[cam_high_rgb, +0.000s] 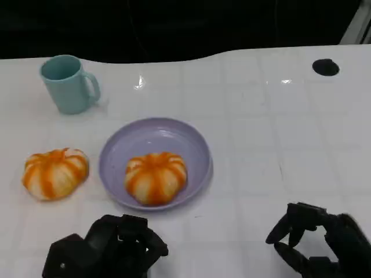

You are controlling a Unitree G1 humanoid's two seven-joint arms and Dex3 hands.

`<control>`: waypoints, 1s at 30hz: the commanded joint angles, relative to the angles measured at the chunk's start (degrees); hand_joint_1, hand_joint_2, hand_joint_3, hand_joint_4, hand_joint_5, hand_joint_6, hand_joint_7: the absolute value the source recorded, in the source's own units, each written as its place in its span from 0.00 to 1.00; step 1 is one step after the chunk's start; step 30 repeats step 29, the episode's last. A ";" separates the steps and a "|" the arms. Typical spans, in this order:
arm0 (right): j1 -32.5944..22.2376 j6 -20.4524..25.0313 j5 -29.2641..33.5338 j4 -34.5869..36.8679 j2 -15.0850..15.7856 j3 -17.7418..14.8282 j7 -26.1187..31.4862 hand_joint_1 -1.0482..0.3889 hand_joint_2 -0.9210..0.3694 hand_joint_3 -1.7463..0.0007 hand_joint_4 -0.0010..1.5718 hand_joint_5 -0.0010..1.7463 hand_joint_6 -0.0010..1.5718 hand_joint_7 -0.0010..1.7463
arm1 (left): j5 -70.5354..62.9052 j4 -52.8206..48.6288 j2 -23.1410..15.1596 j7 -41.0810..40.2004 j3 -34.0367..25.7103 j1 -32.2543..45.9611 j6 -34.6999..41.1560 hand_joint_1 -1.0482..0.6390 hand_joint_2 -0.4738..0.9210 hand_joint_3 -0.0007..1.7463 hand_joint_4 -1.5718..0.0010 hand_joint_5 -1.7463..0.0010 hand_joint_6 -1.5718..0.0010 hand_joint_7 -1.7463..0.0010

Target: Grasp the bread from the table and place it into the plate.

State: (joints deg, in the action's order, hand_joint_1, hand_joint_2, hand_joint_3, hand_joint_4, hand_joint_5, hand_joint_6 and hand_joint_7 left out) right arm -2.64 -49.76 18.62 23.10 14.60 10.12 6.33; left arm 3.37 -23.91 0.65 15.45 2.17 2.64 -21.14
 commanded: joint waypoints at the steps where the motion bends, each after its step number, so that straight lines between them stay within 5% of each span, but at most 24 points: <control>1: -0.23 1.06 -3.28 0.51 -0.86 -0.69 -1.90 0.47 0.27 0.54 0.46 0.98 0.46 0.74 | 0.46 0.35 -1.19 0.24 -0.56 0.16 -0.13 0.00 0.75 0.34 0.00 0.33 0.07 0.64; 13: 0.94 1.19 -5.13 2.96 -2.88 -1.42 -3.77 0.47 0.32 0.48 0.48 0.99 0.47 0.75 | 1.17 -2.20 -1.76 0.79 -1.35 -1.31 -0.85 0.00 0.76 0.33 0.00 0.33 0.07 0.63; 30: 0.74 1.83 -4.77 3.11 -3.27 -1.55 -4.44 0.45 0.30 0.51 0.47 1.00 0.46 0.75 | 1.23 -3.24 -2.12 0.78 -1.39 -1.97 -1.15 0.00 0.76 0.33 0.00 0.33 0.07 0.63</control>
